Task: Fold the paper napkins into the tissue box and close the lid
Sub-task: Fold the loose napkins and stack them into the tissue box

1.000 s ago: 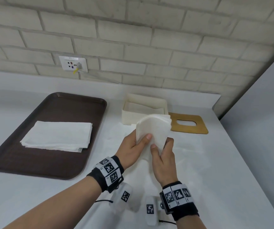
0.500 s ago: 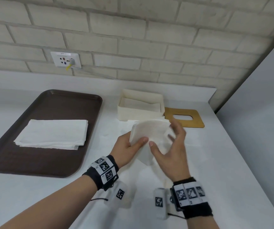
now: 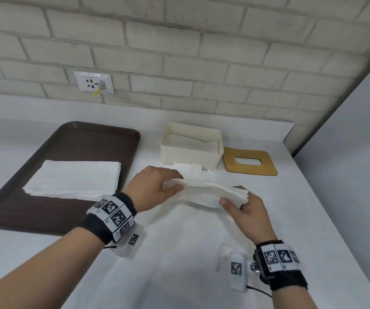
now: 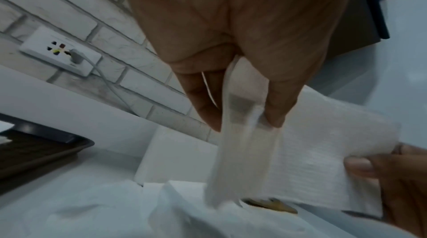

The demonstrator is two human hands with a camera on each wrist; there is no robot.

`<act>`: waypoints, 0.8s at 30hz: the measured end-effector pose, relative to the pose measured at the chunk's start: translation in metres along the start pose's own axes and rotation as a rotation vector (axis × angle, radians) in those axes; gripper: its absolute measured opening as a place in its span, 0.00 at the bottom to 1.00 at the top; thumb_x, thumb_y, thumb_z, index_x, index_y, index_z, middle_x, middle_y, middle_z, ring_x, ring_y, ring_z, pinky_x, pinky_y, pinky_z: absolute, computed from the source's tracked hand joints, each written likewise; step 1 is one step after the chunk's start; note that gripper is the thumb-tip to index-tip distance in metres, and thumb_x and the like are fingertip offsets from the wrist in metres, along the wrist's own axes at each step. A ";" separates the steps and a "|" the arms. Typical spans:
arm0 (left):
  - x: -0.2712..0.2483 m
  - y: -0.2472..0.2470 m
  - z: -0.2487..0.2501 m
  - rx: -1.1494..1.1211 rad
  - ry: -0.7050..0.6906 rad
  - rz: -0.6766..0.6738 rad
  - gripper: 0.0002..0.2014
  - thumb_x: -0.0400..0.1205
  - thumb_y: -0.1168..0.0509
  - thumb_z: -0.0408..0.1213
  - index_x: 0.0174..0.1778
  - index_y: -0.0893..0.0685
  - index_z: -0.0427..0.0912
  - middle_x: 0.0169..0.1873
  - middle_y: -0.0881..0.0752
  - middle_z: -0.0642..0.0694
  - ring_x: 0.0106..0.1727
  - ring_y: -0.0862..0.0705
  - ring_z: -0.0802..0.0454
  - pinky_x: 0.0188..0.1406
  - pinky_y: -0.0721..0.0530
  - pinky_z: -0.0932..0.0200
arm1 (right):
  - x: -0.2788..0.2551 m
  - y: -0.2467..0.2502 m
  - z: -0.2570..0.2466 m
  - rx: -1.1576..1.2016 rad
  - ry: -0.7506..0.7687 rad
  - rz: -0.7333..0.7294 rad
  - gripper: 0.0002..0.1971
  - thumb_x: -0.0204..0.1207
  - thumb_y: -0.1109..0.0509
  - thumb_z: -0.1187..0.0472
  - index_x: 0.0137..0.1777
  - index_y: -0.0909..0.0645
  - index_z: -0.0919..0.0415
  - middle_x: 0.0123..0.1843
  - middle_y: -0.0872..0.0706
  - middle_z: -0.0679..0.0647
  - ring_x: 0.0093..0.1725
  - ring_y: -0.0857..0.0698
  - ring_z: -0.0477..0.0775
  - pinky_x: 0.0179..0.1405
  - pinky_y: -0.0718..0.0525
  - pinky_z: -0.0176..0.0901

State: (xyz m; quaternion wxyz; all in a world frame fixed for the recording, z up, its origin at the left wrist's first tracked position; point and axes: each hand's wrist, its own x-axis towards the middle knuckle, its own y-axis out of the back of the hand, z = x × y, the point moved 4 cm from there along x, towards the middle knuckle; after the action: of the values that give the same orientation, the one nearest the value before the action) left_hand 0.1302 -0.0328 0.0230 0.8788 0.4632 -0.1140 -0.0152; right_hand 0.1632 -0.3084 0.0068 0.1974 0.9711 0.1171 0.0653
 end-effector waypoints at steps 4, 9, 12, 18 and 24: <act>-0.002 -0.021 -0.005 0.065 0.072 -0.149 0.18 0.83 0.37 0.59 0.65 0.14 0.59 0.59 0.09 0.57 0.59 0.12 0.49 0.59 0.14 0.44 | -0.005 -0.019 0.022 -0.039 -0.027 -0.088 0.13 0.76 0.20 0.65 0.52 0.12 0.45 0.48 0.09 0.36 0.49 0.12 0.38 0.48 0.19 0.27; 0.000 -0.030 -0.005 0.141 0.095 -0.195 0.15 0.88 0.34 0.51 0.70 0.16 0.56 0.63 0.10 0.54 0.62 0.14 0.45 0.60 0.15 0.45 | 0.001 -0.022 0.030 -0.106 -0.069 -0.089 0.13 0.78 0.25 0.66 0.44 0.11 0.44 0.42 0.09 0.40 0.43 0.14 0.45 0.42 0.20 0.29; 0.002 -0.025 0.001 0.209 0.035 -0.195 0.20 0.88 0.35 0.55 0.76 0.20 0.57 0.67 0.14 0.56 0.66 0.16 0.48 0.64 0.19 0.49 | 0.002 -0.020 0.027 -0.134 -0.056 -0.122 0.12 0.78 0.25 0.65 0.45 0.11 0.44 0.42 0.09 0.39 0.42 0.14 0.43 0.42 0.20 0.31; 0.003 -0.020 0.024 0.173 -0.095 -0.181 0.13 0.90 0.38 0.45 0.69 0.15 0.54 0.58 0.10 0.55 0.58 0.13 0.48 0.55 0.16 0.48 | 0.000 -0.014 -0.009 -0.122 0.206 -0.135 0.22 0.70 0.21 0.76 0.56 0.11 0.48 0.51 0.08 0.37 0.53 0.10 0.41 0.52 0.16 0.33; 0.007 -0.016 0.028 -0.520 0.094 0.101 0.09 0.86 0.29 0.40 0.49 0.12 0.63 0.45 0.08 0.65 0.48 0.11 0.66 0.49 0.17 0.66 | 0.001 -0.033 -0.008 0.581 -0.068 0.010 0.30 0.74 0.18 0.62 0.75 0.25 0.54 0.70 0.13 0.52 0.70 0.14 0.53 0.66 0.15 0.50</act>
State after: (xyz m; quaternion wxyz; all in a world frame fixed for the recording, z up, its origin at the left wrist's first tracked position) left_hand 0.1325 -0.0650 0.0266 0.9721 0.2160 -0.0884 0.0214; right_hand 0.1562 -0.2755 0.0004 -0.0853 0.9892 0.1196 -0.0028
